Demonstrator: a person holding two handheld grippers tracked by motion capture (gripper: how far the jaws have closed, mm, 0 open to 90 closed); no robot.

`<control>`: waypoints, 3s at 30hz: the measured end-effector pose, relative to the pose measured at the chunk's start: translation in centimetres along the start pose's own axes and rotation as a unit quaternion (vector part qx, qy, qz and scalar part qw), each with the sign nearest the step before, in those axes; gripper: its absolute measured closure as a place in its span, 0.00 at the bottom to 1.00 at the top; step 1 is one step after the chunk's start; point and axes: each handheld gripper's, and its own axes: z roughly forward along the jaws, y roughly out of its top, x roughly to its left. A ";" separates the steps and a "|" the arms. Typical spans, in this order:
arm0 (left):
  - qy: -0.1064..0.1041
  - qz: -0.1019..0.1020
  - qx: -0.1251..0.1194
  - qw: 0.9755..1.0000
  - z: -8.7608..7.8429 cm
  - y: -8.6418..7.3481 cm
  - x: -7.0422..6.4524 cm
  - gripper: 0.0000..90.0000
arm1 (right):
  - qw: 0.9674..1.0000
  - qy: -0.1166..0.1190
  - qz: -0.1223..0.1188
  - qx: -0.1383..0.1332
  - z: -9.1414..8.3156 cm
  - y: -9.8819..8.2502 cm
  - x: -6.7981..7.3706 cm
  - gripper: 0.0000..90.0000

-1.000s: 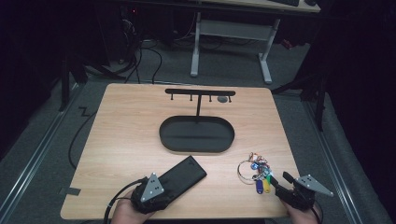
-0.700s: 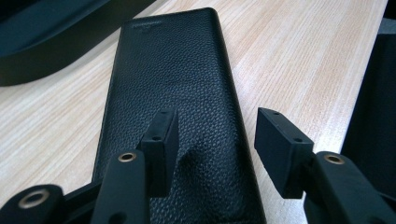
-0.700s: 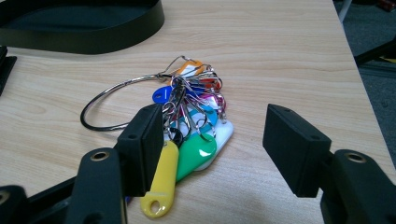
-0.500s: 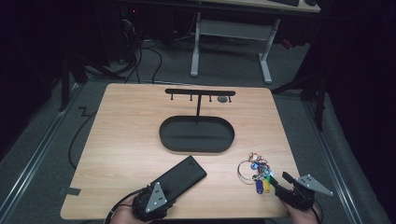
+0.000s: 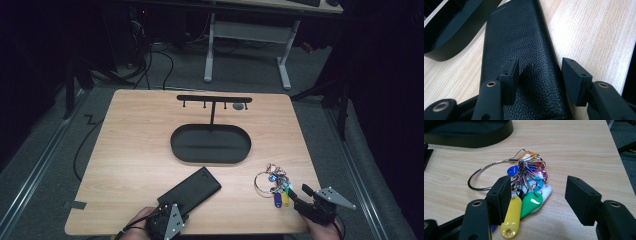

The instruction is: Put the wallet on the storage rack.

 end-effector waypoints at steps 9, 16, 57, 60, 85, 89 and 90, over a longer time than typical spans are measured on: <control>0.004 0.006 0.002 1.000 -0.2 0.4 -0.1 0.73 | 1.000 0.004 0.007 0.000 0.0 0.0 -0.2 0.42; 0.009 -0.002 0.001 1.000 -0.3 0.5 0.2 0.81 | 1.000 0.004 0.008 0.000 0.0 0.0 -0.2 0.42; -0.030 -0.218 -0.134 0.966 -5.3 -1.2 5.5 0.90 | 1.000 0.005 0.008 0.002 0.0 -0.1 -0.3 0.42; -0.029 -0.228 -0.138 0.963 -5.5 -1.4 5.9 0.90 | 1.000 0.006 0.008 0.002 0.0 -0.1 -0.3 0.42; 0.014 -0.290 -0.168 0.942 -6.2 -4.2 8.6 0.88 | 1.000 0.011 0.010 0.008 0.3 -0.2 -0.1 0.42; 0.012 -0.289 -0.168 0.942 -6.2 -4.2 8.6 0.87 | 1.000 0.010 0.009 0.008 0.3 -0.2 -0.1 0.42; 0.012 -0.290 -0.168 0.942 -6.2 -4.3 8.6 0.86 | 1.000 0.011 0.010 0.008 0.3 -0.2 -0.1 0.42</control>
